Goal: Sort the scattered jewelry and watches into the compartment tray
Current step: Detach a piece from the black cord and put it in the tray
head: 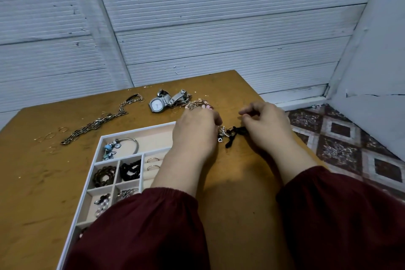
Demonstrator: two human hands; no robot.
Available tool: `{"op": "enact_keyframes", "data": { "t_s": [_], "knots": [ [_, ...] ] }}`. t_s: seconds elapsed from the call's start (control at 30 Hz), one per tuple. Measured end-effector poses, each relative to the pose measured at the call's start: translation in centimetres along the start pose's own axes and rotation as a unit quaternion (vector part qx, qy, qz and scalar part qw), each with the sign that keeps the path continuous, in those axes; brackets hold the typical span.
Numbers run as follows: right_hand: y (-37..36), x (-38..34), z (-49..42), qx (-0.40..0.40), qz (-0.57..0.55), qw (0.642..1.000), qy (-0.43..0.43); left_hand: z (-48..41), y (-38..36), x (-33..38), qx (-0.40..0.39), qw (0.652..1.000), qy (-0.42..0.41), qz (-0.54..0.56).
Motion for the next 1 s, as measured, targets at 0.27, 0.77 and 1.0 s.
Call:
{"op": "enact_keyframes", "data": {
  "t_s": [0.27,0.77,1.0],
  "knots": [
    [-0.2,0.1,0.0,-0.017,0.043,0.999,0.010,0.4,0.3,-0.8,-0.003,0.997,-0.004,-0.077],
    [0.2,0.0,0.0,-0.015,0.061,0.998,0.020,0.6,0.0,-0.9,-0.024,0.994,-0.006,-0.107],
    [0.4,0.0,0.0,-0.009,0.071,0.997,0.024,0.8,0.5,-0.8,-0.021,0.997,0.014,-0.070]
  ]
}}
Point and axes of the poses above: each hand's wrist, its own z-axis away from the middle knuckle, its own y-axis out of the back of the hand, x = y × z, the point moved 6 cm from there along -z, towards the middle knuckle, and after that the axes turned 8 degrees about x, right-handed, at the moved point
